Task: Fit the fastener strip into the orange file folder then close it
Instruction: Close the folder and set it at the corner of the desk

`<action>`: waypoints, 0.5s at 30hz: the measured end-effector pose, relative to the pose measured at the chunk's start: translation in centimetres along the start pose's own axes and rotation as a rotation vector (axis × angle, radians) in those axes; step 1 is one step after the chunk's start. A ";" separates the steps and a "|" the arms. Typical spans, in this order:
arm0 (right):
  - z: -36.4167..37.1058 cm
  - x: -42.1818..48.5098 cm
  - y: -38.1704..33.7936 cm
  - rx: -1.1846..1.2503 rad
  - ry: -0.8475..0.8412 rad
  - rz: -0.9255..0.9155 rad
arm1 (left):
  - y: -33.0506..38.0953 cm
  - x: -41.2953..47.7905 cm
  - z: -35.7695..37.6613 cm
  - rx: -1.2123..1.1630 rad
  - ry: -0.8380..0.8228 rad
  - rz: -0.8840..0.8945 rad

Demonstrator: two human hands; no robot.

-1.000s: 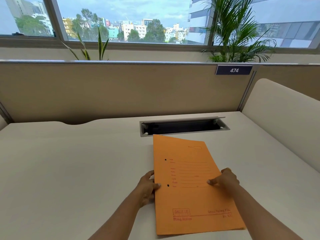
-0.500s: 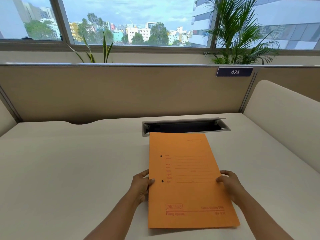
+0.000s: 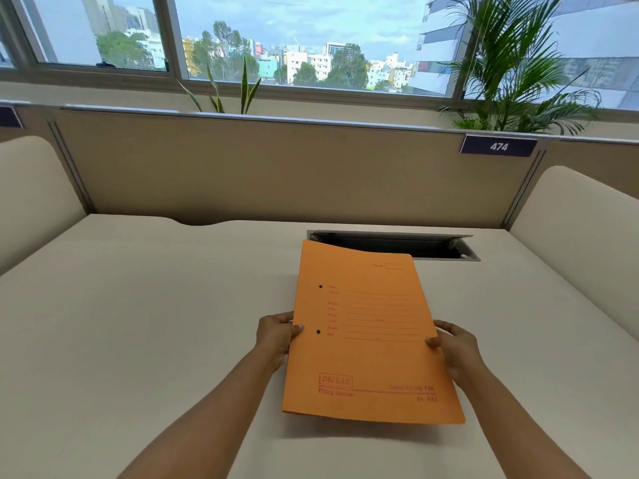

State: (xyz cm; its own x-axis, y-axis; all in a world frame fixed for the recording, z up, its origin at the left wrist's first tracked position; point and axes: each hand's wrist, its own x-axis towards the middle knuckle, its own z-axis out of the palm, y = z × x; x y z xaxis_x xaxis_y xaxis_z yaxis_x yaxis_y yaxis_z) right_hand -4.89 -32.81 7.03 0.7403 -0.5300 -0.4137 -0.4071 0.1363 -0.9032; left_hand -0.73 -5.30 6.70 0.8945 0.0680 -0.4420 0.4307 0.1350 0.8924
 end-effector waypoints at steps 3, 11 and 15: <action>2.0 -1.1 -0.6 0.033 -0.018 -0.017 | 0.6 0.5 -2.2 -0.002 0.029 0.018; 10.9 -4.5 -1.9 0.094 -0.039 -0.052 | 3.3 3.2 -10.6 -0.001 0.115 0.072; 17.6 -6.6 -1.7 0.100 -0.046 -0.068 | 5.3 5.0 -17.0 0.011 0.172 0.102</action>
State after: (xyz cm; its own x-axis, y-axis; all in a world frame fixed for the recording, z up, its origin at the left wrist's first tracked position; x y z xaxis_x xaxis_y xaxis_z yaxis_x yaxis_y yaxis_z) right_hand 0.29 -14.79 9.28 0.7890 -0.5026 -0.3535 -0.3013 0.1849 -0.9354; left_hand 4.03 12.60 7.68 0.9002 0.2490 -0.3573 0.3409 0.1076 0.9339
